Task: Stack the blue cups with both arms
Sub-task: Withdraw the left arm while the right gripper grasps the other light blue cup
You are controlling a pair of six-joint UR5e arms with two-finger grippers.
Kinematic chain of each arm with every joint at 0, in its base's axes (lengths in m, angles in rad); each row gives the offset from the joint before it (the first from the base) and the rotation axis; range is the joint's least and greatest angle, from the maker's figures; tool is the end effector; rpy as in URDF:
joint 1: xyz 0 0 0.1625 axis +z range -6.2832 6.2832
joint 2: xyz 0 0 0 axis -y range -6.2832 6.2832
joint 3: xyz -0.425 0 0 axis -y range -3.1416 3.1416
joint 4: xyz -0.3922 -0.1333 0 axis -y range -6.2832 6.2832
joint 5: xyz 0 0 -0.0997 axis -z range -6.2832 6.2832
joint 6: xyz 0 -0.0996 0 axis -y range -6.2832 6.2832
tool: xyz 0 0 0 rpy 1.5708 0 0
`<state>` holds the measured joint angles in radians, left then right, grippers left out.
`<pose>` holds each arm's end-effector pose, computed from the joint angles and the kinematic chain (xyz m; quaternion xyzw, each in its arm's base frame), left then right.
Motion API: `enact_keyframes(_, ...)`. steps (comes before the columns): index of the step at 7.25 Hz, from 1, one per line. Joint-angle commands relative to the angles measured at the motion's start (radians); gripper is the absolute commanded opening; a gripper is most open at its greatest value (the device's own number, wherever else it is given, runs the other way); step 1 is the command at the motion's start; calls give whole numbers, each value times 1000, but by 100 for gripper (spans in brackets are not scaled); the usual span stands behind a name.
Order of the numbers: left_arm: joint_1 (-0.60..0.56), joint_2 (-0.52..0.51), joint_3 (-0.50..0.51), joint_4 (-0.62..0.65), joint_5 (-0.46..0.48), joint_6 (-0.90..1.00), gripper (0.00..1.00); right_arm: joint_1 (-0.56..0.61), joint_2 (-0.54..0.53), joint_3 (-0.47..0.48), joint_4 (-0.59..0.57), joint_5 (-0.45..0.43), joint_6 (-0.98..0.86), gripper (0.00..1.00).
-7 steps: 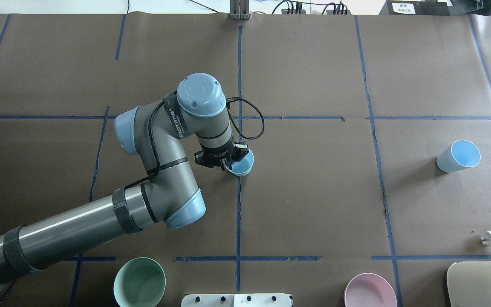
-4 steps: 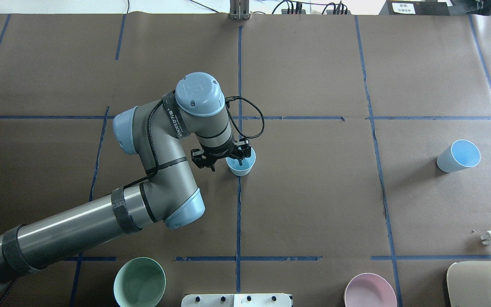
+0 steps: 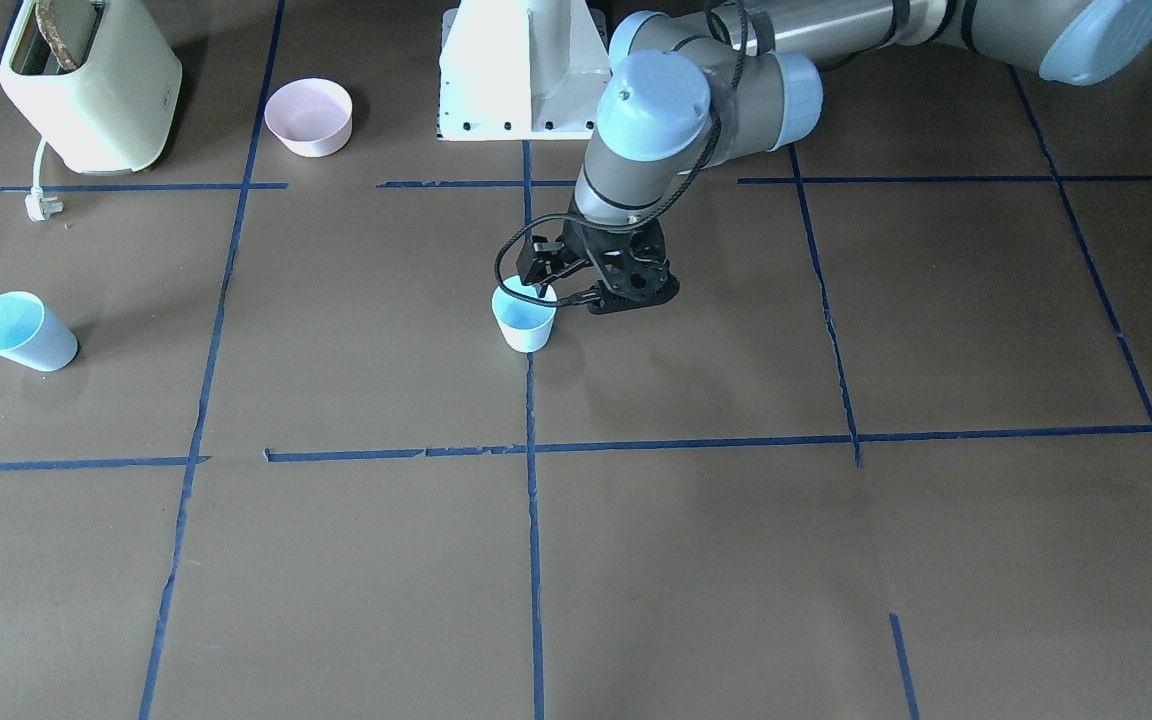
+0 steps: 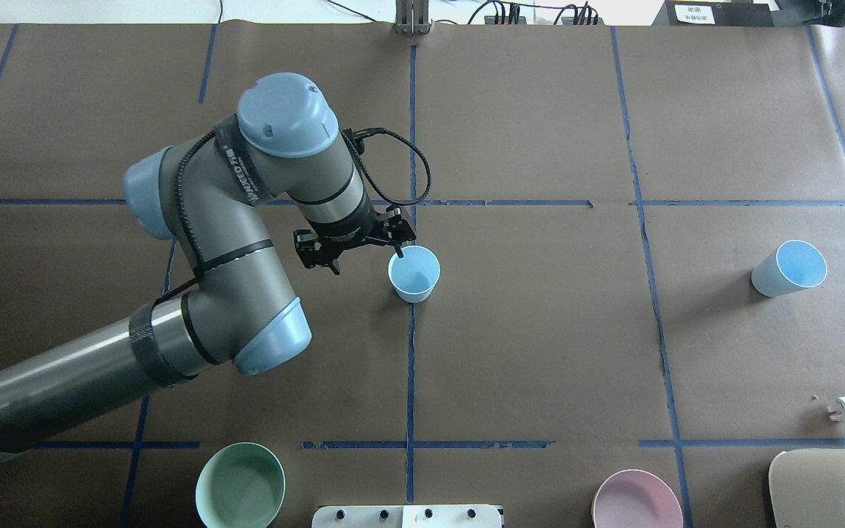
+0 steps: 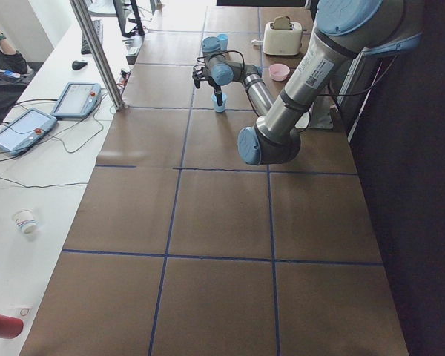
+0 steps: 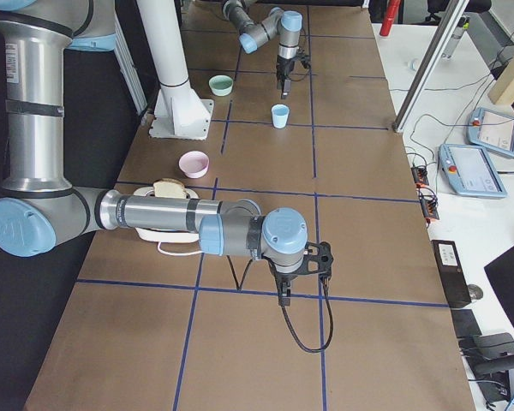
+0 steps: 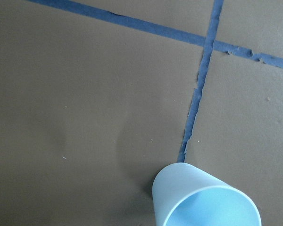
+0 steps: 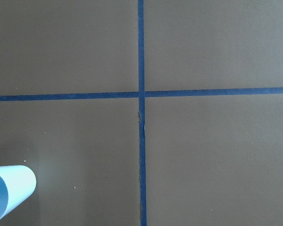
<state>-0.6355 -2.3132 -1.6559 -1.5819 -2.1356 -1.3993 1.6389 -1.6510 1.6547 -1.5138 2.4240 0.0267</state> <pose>0.5013 -0.4692 0.1690 -0.0806 0.4595 -0.0913 0.8798 0.0895 -0.4566 0.6440 0.0362 -0.4129 0.0306 0.9095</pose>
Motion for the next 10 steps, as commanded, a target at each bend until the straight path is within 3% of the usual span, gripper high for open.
enact_keyframes(1, -70, 143, -239, 139, -55, 105, 100, -120, -48, 7, 289, -5, 300, 100)
enact_keyframes(3, -120, 266, -426, 264, -55, 239, 100, -241, -90, 17, 519, 6, 563, 100)
enact_keyframes(6, -159, 368, -545, 284, -55, 266, 100, -382, -101, 48, 562, -34, 680, 100)
enact_keyframes(8, -167, 393, -564, 284, -55, 266, 100, -492, -99, 47, 599, -139, 783, 100)
enact_keyframes(10, -170, 396, -567, 284, -55, 266, 100, -559, -89, 42, 606, -178, 837, 100)
